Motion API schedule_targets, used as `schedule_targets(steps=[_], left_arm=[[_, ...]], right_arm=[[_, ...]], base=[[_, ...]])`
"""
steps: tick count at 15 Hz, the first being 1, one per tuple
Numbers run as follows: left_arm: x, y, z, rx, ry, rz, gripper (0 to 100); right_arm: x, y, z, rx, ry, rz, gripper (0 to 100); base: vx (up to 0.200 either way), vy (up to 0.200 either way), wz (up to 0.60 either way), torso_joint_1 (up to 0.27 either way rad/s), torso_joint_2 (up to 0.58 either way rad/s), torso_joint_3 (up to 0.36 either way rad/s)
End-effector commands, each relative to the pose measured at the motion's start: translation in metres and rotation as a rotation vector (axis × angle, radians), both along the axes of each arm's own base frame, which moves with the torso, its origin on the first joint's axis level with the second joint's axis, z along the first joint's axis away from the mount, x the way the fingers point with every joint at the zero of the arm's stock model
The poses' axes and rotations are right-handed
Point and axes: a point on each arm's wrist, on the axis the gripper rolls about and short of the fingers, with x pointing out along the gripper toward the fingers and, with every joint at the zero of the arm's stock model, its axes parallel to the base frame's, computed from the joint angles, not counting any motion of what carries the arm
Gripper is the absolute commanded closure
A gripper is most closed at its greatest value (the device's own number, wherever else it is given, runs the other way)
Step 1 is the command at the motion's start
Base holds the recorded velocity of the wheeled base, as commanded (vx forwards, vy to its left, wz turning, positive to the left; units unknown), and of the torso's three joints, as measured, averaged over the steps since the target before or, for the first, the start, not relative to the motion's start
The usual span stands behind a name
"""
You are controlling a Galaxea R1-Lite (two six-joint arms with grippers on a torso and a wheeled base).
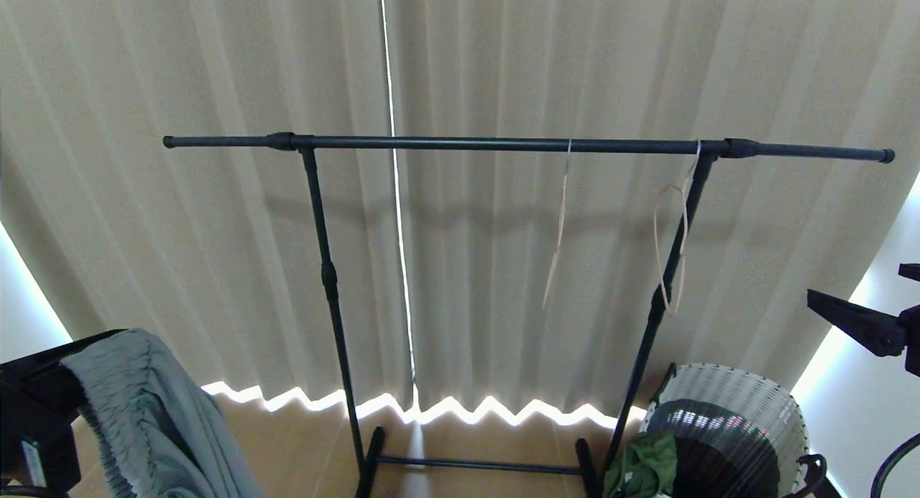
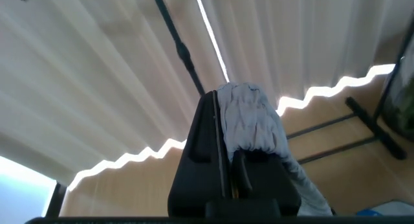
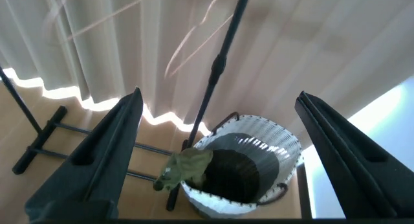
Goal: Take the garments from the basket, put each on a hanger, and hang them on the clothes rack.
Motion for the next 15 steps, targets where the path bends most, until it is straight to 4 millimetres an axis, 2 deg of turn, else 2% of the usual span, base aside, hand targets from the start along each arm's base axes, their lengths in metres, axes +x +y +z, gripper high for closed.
schedule_targets(steps=[1, 9, 11, 15], left_arm=[[0.006, -0.002, -0.004, 0.011, 0.03, 0.006, 100], [0.036, -0.008, -0.015, -0.009, 0.101, 0.064, 100], [0.038, -0.008, -0.021, -0.002, 0.094, 0.06, 100], [0.038, -0.008, -0.021, -0.012, 0.07, 0.061, 100]], right_arm=[[0.004, 0.0, -0.002, 0.0, 0.014, 0.001, 0], [0.027, 0.001, -0.012, -0.015, 0.088, -0.028, 0], [0.042, 0.003, -0.018, -0.034, 0.137, -0.052, 0], [0.071, 0.005, -0.03, -0.051, 0.211, -0.084, 0]], base=[[0.2, 0.0, 0.0, 0.012, 0.01, 0.002], [0.2, 0.0, 0.0, 0.006, 0.0, 0.003], [0.0, 0.0, 0.0, 0.0, 0.0, 0.0], [0.0, 0.0, 0.0, 0.0, 0.0, 0.0]])
